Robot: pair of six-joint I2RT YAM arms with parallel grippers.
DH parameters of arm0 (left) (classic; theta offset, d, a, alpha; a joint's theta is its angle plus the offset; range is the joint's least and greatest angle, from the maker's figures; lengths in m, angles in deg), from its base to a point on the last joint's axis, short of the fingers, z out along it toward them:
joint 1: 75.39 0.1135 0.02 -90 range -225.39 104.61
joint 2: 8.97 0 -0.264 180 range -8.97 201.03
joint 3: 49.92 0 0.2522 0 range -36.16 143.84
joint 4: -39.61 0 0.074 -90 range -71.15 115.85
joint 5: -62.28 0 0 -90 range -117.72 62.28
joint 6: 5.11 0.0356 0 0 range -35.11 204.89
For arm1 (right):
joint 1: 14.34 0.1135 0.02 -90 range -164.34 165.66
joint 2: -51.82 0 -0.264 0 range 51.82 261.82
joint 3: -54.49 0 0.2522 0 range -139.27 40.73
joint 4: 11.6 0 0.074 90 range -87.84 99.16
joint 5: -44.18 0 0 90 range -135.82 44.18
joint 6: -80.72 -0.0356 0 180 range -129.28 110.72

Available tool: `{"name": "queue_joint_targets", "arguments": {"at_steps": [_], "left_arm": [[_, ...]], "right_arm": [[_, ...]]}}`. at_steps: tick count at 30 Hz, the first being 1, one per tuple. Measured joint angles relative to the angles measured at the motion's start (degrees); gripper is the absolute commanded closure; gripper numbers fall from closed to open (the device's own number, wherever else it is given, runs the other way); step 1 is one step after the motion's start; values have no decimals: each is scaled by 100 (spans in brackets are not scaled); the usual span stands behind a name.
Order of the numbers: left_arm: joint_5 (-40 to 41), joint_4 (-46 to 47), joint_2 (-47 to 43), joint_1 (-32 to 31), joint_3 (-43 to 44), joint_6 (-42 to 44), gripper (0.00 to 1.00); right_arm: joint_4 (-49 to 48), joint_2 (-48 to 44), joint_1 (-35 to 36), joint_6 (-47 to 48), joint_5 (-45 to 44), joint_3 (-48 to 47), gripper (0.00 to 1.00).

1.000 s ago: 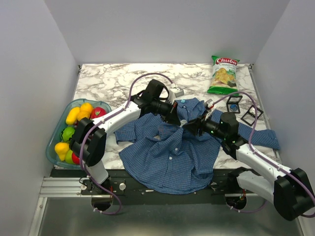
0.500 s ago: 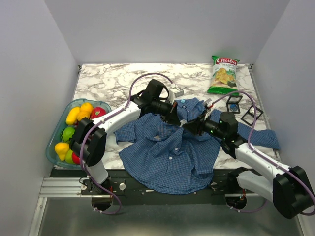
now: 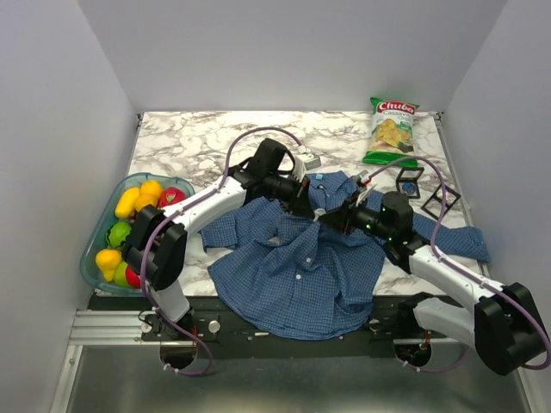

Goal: Pin the brooch onto the clothing
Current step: Pin the brooch to the clothes.

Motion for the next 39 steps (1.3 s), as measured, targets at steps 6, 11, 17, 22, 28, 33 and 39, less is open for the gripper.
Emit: {"name": "queue_joint_targets", "arguments": {"at_steps": [6,11,17,22,28,33,39], "left_arm": [[63,0,2,0,0,28,100],[81,2,11,0,2,46,100],[173,0,37,-2,46,96,100],[216,0,52,-7,66,127,100],[291,4,52,-17,74,146,100],[369,13,61,-44,76,149,100],[389,122,72,-50,96,140,100]], "right_arm": [[33,66,0,-153,-92,-31,72],[195,122,0,-273,-144,-129,75],[334,199,0,-428,-254,-232,75],[435,203,0,-581,-358,-275,75],[474,203,7,-778,-463,-282,75],[514,197,7,-920,-546,-282,75],[577,72,7,-1038,-737,-282,75]]}}
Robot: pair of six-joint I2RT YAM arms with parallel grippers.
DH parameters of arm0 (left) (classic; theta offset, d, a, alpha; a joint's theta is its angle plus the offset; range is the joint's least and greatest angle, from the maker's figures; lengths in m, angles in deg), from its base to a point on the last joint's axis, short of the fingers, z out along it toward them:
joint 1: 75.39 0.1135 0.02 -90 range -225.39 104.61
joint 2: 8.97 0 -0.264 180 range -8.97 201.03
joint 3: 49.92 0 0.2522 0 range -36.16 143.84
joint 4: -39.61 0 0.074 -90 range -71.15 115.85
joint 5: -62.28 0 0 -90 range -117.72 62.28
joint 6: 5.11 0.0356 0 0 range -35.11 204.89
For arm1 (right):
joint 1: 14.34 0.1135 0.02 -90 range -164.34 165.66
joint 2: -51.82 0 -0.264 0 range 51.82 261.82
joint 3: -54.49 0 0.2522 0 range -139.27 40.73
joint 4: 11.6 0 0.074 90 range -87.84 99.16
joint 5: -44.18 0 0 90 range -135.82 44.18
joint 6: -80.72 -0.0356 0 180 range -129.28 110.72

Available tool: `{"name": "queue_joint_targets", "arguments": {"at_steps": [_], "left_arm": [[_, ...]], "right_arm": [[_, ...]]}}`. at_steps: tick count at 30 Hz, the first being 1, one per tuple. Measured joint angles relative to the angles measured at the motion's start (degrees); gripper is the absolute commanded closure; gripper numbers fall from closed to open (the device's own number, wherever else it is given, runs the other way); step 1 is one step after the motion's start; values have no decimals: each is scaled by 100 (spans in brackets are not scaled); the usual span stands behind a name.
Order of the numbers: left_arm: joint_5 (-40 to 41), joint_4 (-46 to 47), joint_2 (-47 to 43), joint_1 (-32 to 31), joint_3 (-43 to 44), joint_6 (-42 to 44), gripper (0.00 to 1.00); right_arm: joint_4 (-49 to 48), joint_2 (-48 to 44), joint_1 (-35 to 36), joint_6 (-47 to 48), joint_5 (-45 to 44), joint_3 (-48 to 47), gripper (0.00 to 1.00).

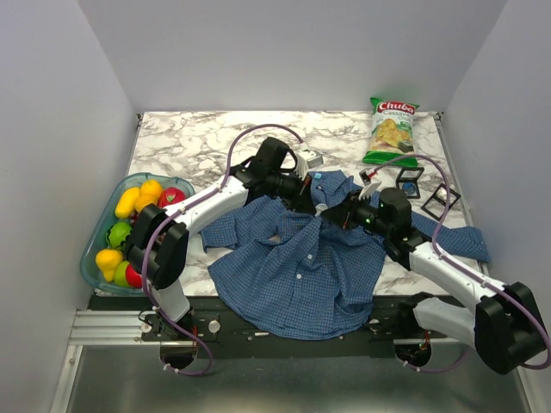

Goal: Pin the brooch onto the clothing
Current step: Pin the brooch to the clothes.

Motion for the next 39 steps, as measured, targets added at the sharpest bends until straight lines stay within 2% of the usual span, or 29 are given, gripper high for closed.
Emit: {"name": "queue_joint_targets", "arguments": {"at_steps": [13,17,34,39], "left_arm": [[0,151,0,-15,52,-66,100],[0,214,0,-26,52,-116,100],[168,271,11,-190,52,-129,100],[190,254,11,-208,52,-125,100]], "right_arm": [[17,-214,-17,-146,-225,24,76],[20,-247,-33,-229,-280,39,81],[46,-177,-81,-498,-450,35,80],[59,-186,-87,-343,-385,35,77]]}}
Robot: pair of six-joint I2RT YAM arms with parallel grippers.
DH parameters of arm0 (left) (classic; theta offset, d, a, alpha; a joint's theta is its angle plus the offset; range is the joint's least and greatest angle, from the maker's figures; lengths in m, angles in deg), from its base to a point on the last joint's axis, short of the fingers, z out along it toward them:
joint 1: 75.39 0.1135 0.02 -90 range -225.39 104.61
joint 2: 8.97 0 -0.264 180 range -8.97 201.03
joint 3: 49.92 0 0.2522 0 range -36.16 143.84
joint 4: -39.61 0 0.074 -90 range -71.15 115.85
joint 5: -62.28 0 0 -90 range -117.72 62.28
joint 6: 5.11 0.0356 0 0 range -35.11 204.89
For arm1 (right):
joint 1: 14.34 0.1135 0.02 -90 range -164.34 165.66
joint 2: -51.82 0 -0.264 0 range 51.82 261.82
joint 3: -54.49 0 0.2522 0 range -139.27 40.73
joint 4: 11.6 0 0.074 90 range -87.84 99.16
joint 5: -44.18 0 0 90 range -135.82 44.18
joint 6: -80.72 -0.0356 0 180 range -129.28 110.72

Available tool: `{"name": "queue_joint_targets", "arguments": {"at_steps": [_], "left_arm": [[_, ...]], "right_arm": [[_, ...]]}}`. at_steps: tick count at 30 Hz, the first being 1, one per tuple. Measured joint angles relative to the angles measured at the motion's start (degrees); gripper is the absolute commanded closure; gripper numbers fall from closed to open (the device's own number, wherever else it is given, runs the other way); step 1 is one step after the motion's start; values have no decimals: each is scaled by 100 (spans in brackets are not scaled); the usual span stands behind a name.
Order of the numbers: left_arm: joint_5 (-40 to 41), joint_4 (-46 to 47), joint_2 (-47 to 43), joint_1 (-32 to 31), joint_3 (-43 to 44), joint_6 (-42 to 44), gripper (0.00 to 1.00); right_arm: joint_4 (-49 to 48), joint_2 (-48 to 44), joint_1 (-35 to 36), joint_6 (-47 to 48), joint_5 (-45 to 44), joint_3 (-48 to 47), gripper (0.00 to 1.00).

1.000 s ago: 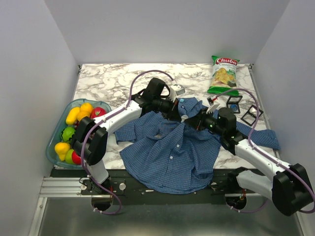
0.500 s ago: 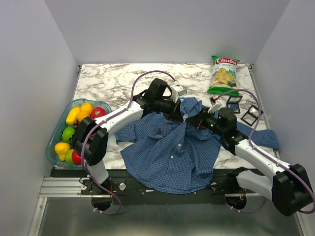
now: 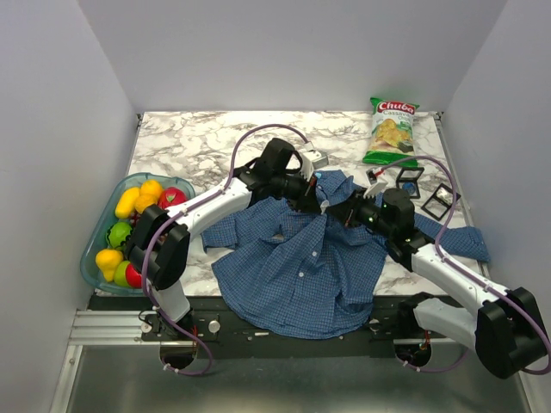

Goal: Pin the brooch onto the clothing
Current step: Pin the brooch to the clothes.

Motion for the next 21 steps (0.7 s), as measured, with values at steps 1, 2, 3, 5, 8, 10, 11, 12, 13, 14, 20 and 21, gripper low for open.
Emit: {"name": "queue_joint_targets", "arguments": {"at_steps": [1,2,3,5,8,10,11,12,13,14,20,21], "left_arm": [[0,-24,0,0,0,9,100],[-2,-31,0,0,0,15,100],[-4,-68,0,0,0,42,100],[-20,-85,0,0,2,76,100],[-92,-120,0,4,13,129,100],[-164,-155,0,20,15,168,100],[-223,-227,2,44,15,181,100],[-264,-271,9,59,15,188,100],[-352,-341,17,76,15,190,100],[-417,-402,35,81,15,195,100],[-654,-549,83,107,15,236,100],[-673,-551,85,109,15,236,100]], "right_arm": [[0,-2,-7,48,33,0,76],[2,-2,-9,118,68,0,74],[4,-9,-15,197,98,0,73],[55,-76,-31,339,129,2,68],[160,-203,-35,586,153,2,62],[236,-297,-39,756,173,2,61],[238,-341,-48,811,175,0,57],[238,-396,-61,887,188,0,56],[216,-450,-83,962,203,-4,54],[212,-501,-107,1032,221,-15,49],[221,-599,-354,1443,671,-42,40],[227,-597,-382,1519,811,-42,40]]}}
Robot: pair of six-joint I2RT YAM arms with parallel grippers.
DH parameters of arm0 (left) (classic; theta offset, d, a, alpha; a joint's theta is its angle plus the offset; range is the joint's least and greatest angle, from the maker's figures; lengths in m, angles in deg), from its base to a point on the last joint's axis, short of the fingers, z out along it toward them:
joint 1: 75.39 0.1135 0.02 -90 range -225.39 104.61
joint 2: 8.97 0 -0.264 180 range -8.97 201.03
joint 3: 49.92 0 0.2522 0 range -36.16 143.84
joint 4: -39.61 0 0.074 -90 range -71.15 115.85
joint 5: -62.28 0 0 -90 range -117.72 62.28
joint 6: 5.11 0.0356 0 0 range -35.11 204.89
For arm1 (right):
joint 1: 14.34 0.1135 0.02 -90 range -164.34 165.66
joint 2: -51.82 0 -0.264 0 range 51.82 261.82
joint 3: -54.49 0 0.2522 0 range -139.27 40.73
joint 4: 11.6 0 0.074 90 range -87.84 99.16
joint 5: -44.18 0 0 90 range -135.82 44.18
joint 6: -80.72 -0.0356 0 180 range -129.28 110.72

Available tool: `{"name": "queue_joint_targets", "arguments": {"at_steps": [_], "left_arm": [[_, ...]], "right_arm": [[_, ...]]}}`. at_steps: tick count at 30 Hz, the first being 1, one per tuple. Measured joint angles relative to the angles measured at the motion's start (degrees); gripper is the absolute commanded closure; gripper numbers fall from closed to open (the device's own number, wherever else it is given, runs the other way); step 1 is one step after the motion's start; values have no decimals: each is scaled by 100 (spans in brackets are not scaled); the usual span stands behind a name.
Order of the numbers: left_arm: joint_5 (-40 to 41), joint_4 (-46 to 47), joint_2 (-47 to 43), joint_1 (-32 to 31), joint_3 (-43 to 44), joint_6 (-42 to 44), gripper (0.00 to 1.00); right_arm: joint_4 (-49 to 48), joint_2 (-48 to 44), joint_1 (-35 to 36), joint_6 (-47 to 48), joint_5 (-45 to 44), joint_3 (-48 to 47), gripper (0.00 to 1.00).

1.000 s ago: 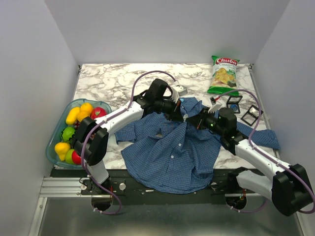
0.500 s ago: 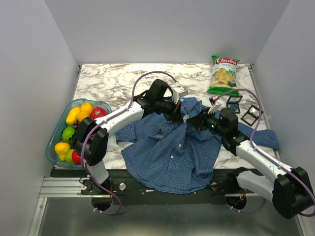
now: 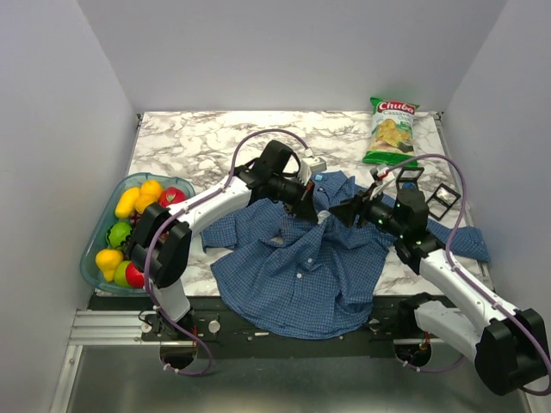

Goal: Pin the brooch onto the clothing
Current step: Pin the brooch to the clothes.

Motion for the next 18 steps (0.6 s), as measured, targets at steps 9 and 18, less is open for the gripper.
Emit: {"name": "queue_joint_targets", "arguments": {"at_steps": [9,18], "left_arm": [[-173,-98,37,70,0,52,100],[-304,-179,68,74,0,149,100]], "right_arm": [[52,280,-46,457,1355,-203,44],[48,664,-48,614,1867,-299,58]]}}
